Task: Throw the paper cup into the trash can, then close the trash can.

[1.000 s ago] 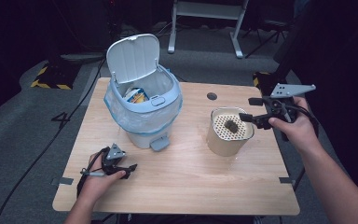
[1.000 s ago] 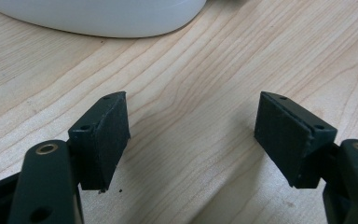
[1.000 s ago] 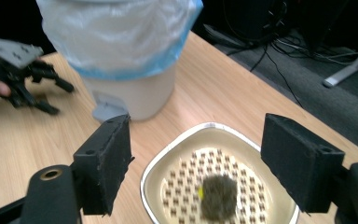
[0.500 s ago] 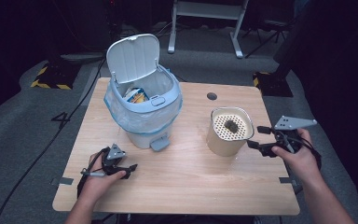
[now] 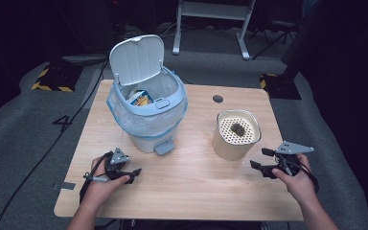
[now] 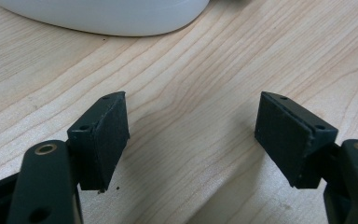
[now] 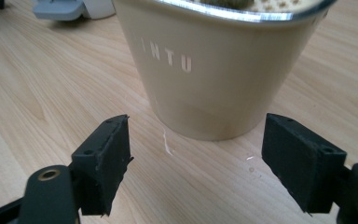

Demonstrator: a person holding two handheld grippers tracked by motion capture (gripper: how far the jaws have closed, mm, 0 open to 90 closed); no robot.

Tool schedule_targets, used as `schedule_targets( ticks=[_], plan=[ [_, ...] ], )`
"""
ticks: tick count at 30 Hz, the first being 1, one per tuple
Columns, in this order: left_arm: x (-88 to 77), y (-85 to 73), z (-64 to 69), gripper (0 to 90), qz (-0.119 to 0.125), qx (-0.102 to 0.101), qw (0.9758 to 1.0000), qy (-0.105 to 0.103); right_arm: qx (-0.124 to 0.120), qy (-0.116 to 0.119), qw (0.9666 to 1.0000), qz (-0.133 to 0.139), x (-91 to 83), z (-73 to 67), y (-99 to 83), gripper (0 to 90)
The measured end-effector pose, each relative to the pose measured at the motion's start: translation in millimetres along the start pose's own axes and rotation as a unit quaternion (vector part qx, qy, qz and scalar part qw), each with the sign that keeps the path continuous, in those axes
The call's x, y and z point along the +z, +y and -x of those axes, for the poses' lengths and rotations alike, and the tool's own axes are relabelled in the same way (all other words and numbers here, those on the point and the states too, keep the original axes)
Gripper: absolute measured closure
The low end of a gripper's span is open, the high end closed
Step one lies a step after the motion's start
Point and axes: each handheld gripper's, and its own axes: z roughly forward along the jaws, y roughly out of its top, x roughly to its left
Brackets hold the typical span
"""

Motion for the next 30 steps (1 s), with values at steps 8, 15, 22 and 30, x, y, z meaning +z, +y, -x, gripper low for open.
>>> schedule_targets(
  ticks=[8, 15, 22, 30],
  plan=[
    [0.0, -0.1, 0.2, 25.9, 0.0, 0.0, 1.0, 0.0, -0.001, -0.013, 0.9998, -0.018, 19.4, 2.3, -22.6, 21.6],
    [0.2, -0.4, 1.1, 25.9, 0.001, -0.004, 1.0, 0.002, -0.021, -0.018, 0.9986, -0.045, 36.6, 2.9, -37.5, 18.1],
    [-0.7, -0.9, 1.5, 26.0, 0.001, -0.006, 1.0, 0.004, -0.034, -0.024, 0.9978, -0.051, 47.0, -0.8, -46.6, 14.8],
    [-0.3, -0.1, 1.5, 28.2, 0.003, -0.011, 0.9999, 0.011, -0.012, -0.013, 0.9987, -0.048, 47.5, 1.7, -49.6, 14.5]
  ],
)
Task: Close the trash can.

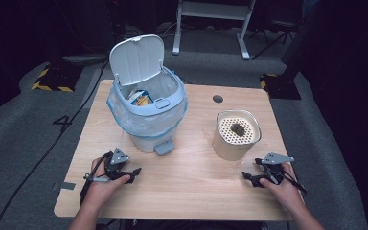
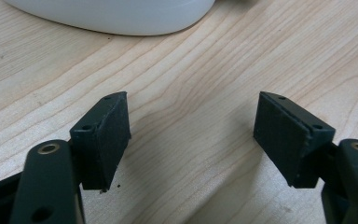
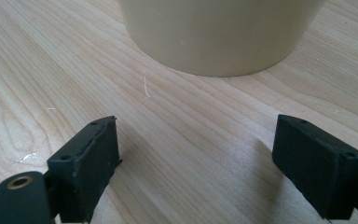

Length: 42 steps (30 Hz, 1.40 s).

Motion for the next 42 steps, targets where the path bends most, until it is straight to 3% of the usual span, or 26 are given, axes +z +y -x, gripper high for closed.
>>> schedule_targets(
  ticks=[7, 10, 18, 23, 33, 42],
  plan=[
    [-7.4, 2.7, -0.2, 33.2, 0.015, -0.009, 0.9998, -0.005, -0.003, 0.005, 1.0, 0.001, 0.8, 1.1, 0.5, 14.2],
    [-14.4, 5.3, -0.6, 33.4, 0.032, -0.015, 0.9992, -0.021, -0.003, 0.005, 1.0, 0.001, 0.7, 1.1, 0.4, 14.2],
    [-40.0, 23.5, 0.6, 34.5, 0.054, 0.003, 0.9976, -0.042, -0.003, 0.005, 1.0, 0.001, 0.8, 1.1, 0.4, 14.2],
    [-62.6, 40.7, 0.0, 34.8, 0.081, 0.007, 0.9949, -0.06, -0.003, 0.005, 1.0, 0.001, 0.8, 1.1, 0.4, 14.2],
    [-98.0, 69.1, -9.7, 36.4, 0.126, 0.004, 0.9892, -0.075, -0.003, 0.005, 1.0, 0.001, 0.8, 1.2, 0.4, 14.2],
    [-126.6, 95.0, -23.4, 38.5, 0.153, -0.004, 0.9864, -0.06, -0.003, 0.006, 1.0, 0.0, 0.6, 1.5, 0.4, 14.5]
  ],
)
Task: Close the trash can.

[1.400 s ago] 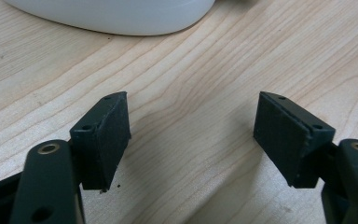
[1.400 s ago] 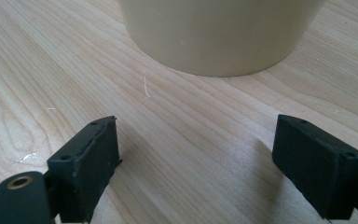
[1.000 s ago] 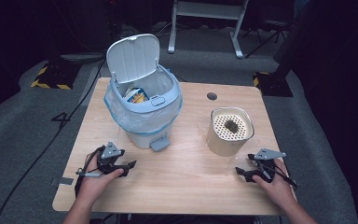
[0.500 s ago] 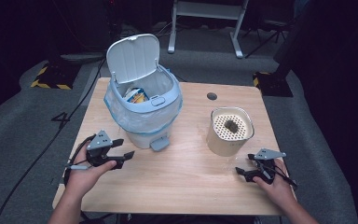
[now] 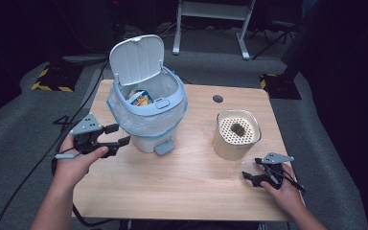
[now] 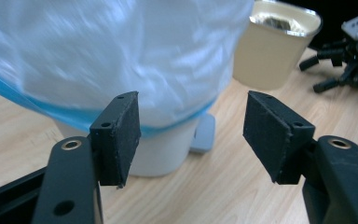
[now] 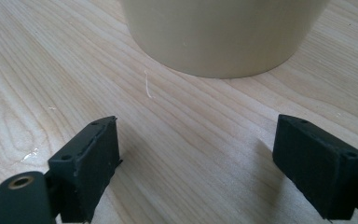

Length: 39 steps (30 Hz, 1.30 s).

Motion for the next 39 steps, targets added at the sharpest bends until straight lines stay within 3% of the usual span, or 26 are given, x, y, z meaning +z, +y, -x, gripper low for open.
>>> schedule_targets(
  ticks=[14, 16, 20, 23, 32, 36, 39],
  plan=[
    [-29.7, 52.4, -12.6, 55.2, 0.055, -0.007, 0.9984, 0.015, 0.001, 0.001, 1.0, 0.001, 0.0, 0.1, -0.1, 14.7],
    [-32.8, 59.4, -14.8, 60.3, 0.061, -0.006, 0.998, 0.018, 0.001, 0.001, 1.0, 0.001, 0.1, 0.1, -0.1, 14.7],
    [-37.7, 75.4, -19.2, 82.1, 0.066, 0.001, 0.9976, 0.021, 0.001, 0.001, 1.0, 0.001, 0.0, 0.3, -0.1, 14.9],
    [-39.9, 84.5, -21.7, 89.6, 0.069, 0.004, 0.9973, 0.024, 0.001, 0.001, 1.0, 0.001, -0.1, 0.3, -0.1, 14.9],
    [-39.4, 104.6, -33.8, 90.0, 0.069, 0.002, 0.9967, 0.043, 0.001, 0.001, 1.0, 0.001, -0.1, 0.2, -0.1, 14.9],
    [-38.4, 113.0, -42.2, 90.0, 0.08, -0.007, 0.9949, 0.061, 0.0, 0.001, 1.0, 0.001, -0.1, 0.3, -0.1, 14.9],
    [-37.6, 121.6, -53.2, 90.0, 0.092, -0.021, 0.992, 0.083, 0.001, 0.001, 1.0, 0.001, 0.0, 0.3, -0.1, 14.9]
  ],
)
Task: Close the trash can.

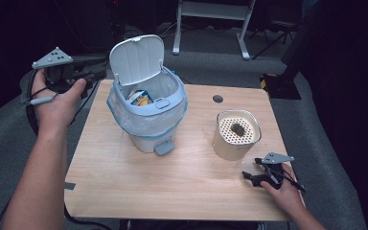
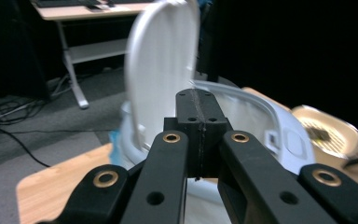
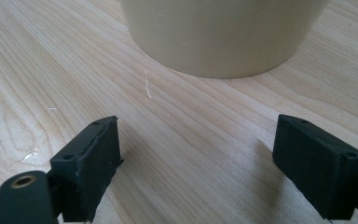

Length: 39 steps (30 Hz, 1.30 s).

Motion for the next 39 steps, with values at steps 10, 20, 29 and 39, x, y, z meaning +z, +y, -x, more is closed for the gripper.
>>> schedule_targets(
  ticks=[10, 20, 29, 39],
  plan=[
    [15.9, 15.0, -28.5, 90.0, 0.026, -0.034, 0.9988, 0.022, 0.0, 0.0, 1.0, 0.0, 0.0, 0.0, 0.0, 14.9],
    [41.9, 14.5, -37.8, 89.9, 0.003, -0.028, 0.9995, 0.014, 0.001, 0.0, 1.0, 0.0, 0.0, -0.1, 0.1, 14.9],
    [52.5, 15.6, -49.2, 89.9, 0.002, -0.043, 0.9989, 0.019, 0.0, 0.001, 1.0, 0.001, 0.9, 0.6, 0.8, 14.9],
    [54.5, 19.0, -39.7, 89.8, 0.001, -0.03, 0.9993, -0.022, 0.0, 0.001, 1.0, 0.0, 1.1, 0.8, 1.1, 14.9]
  ],
)
